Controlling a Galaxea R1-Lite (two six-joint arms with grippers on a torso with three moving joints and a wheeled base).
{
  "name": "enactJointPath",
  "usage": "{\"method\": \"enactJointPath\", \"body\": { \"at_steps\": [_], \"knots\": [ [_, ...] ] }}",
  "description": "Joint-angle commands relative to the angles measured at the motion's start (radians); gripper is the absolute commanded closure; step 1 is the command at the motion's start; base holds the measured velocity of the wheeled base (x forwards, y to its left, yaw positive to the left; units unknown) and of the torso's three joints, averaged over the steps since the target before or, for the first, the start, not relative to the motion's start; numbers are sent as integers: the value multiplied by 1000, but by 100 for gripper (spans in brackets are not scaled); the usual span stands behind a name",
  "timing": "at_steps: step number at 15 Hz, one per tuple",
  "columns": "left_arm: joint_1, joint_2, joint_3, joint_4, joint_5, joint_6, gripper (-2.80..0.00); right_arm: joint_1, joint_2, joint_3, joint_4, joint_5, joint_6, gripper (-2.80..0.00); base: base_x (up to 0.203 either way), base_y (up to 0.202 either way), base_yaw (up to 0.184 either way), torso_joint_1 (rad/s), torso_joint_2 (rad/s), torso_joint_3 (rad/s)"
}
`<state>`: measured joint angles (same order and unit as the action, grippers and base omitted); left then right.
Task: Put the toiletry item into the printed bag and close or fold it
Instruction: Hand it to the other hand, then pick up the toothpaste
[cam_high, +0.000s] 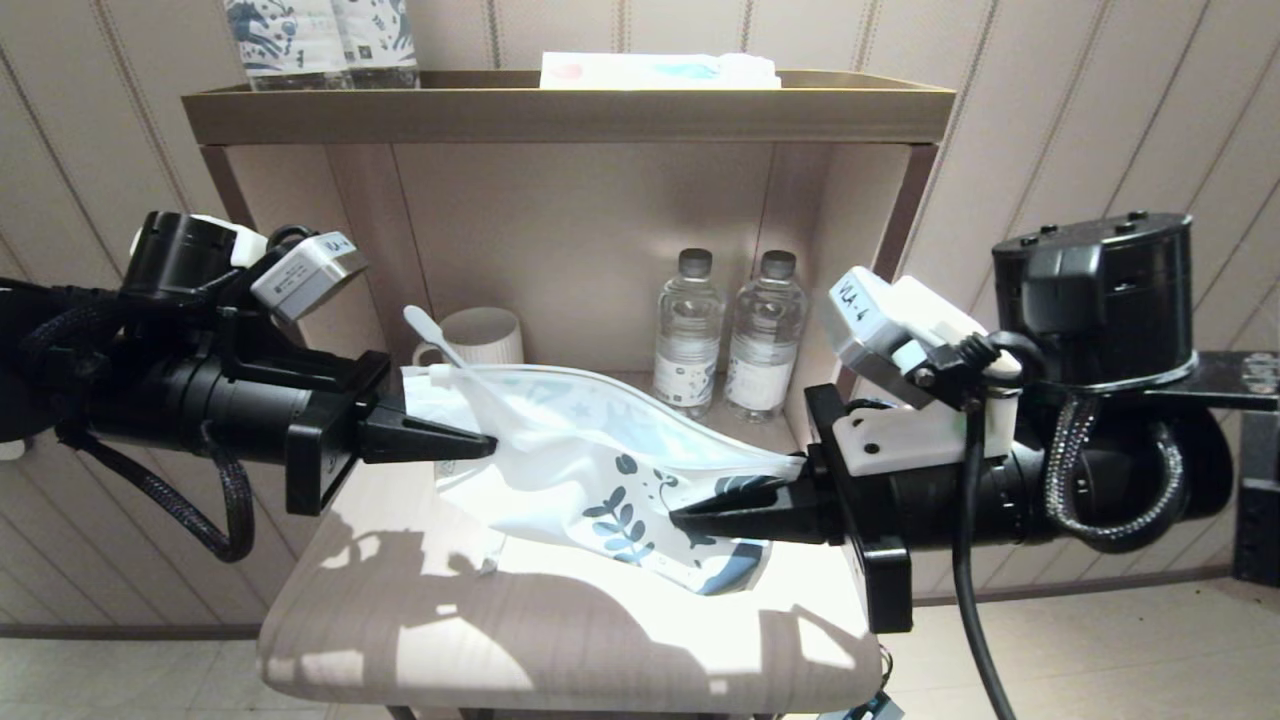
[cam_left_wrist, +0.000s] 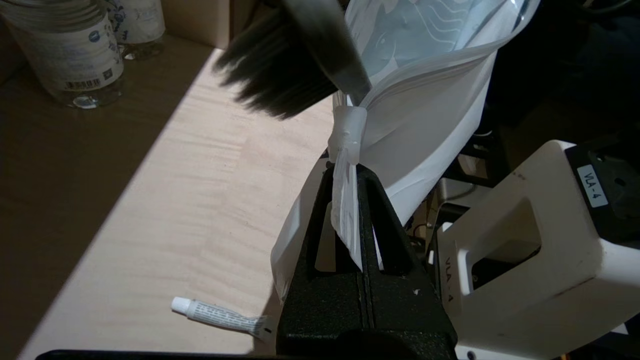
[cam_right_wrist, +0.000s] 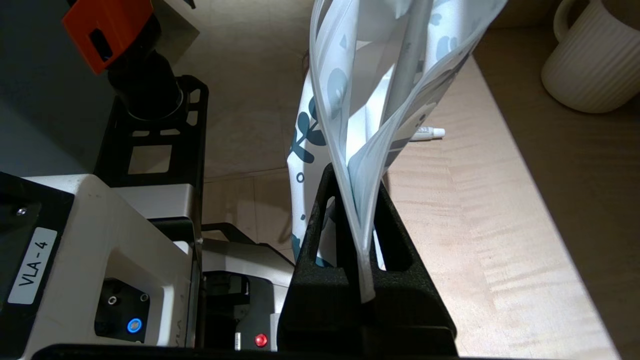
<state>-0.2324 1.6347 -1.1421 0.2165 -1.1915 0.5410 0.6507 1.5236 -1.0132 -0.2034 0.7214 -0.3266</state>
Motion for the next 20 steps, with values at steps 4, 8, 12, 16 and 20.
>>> {"method": "enactJointPath", "body": {
  "at_steps": [4, 8, 12, 16, 20],
  "knots": [
    [15, -21, 1, 1, -7, 4, 0, -16, 6, 8, -4, 9, -11, 0, 0, 0, 0, 0, 0, 0],
    [15, -19, 2, 1, -5, 4, 0, -14, 7, 18, -12, 6, -9, 0, 0, 0, 0, 0, 0, 0],
    [15, -16, 4, 1, -2, 4, 0, -14, 13, 20, -39, -16, -11, -280, 0, 0, 0, 0, 0, 0],
    [15, -9, 2, 0, 1, 5, 0, -41, 9, 24, -66, -13, -15, -280, 0, 0, 0, 0, 0, 0],
    [29, 5, -5, -14, 9, 6, 0, -63, 3, 24, -67, -13, -19, -280, 0, 0, 0, 0, 0, 0]
  ]
}}
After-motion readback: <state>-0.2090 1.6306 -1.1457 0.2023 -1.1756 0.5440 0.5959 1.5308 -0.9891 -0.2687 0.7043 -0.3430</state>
